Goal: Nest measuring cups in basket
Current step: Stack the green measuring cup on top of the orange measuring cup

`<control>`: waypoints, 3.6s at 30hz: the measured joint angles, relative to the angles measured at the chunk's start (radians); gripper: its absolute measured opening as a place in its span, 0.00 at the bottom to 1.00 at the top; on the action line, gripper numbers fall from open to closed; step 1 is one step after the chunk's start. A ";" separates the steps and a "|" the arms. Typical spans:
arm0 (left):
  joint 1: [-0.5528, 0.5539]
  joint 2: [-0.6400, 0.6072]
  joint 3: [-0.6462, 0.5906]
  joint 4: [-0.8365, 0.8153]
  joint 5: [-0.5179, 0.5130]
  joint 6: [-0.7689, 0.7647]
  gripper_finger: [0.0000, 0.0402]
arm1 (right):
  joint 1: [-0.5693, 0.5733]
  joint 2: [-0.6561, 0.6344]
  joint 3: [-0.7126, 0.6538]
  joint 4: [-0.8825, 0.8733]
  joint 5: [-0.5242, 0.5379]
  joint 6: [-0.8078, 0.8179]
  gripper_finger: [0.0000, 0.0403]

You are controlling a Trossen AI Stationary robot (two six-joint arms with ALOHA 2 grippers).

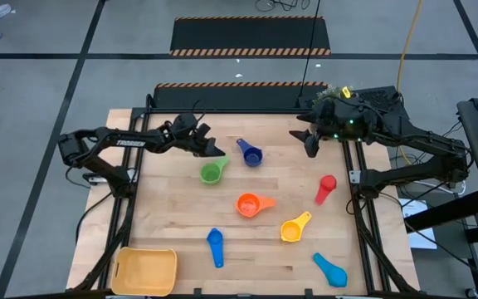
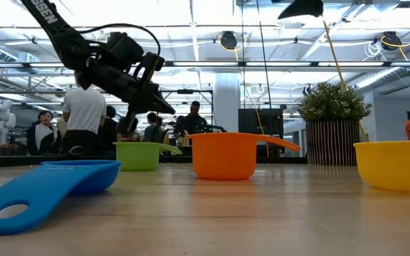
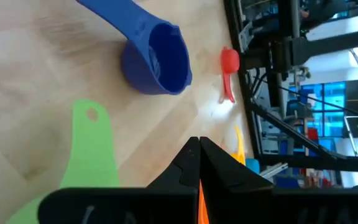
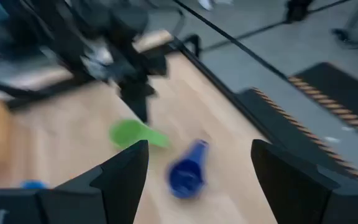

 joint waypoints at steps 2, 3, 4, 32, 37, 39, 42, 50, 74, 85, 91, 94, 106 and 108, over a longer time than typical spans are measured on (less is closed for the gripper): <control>-0.007 -0.023 -0.001 -0.002 -0.003 0.004 0.00 | 0.000 0.005 0.000 0.037 -0.034 0.051 0.69; -0.009 -0.031 0.001 -0.005 -0.009 0.006 0.00 | 0.000 0.010 0.000 0.046 -0.043 0.069 0.69; -0.012 -0.039 0.002 -0.027 -0.022 0.007 0.00 | 0.000 0.015 0.000 0.044 -0.059 0.080 0.69; 0.188 0.003 0.028 -0.338 0.044 0.177 0.62 | -0.002 0.092 0.000 -0.001 -0.242 0.100 0.69; 0.153 0.045 0.028 -0.342 0.040 0.203 0.62 | -0.002 0.092 0.000 -0.001 -0.241 0.125 0.69; 0.138 0.058 0.029 -0.343 0.028 0.212 0.62 | -0.002 0.092 0.000 -0.001 -0.242 0.135 0.69; 0.121 0.070 0.029 -0.343 0.024 0.223 0.62 | -0.002 0.092 0.000 -0.003 -0.241 0.143 0.69; 0.074 0.136 0.029 -0.248 0.017 0.215 0.62 | 0.000 0.092 0.000 -0.008 -0.242 0.143 0.69; 0.030 0.301 0.090 -0.152 0.212 0.261 0.29 | 0.000 0.092 0.000 -0.024 -0.245 0.140 0.69; 0.038 0.211 0.108 -0.144 0.237 0.212 0.02 | 0.000 0.092 0.000 0.053 -0.244 0.270 0.69; 0.000 0.076 0.187 -0.157 0.179 0.167 0.01 | -0.031 0.110 0.000 0.135 -0.377 0.407 0.69; -0.032 0.037 0.262 -0.204 0.148 0.158 0.01 | -0.048 0.143 0.000 0.189 -0.489 0.471 0.69; -0.166 0.025 0.542 -0.404 0.107 0.196 0.01 | -0.104 0.338 0.076 0.328 -0.849 0.689 0.69; -0.183 0.025 0.557 -0.406 0.107 0.191 0.01 | -0.125 0.358 0.077 0.327 -0.887 0.689 0.69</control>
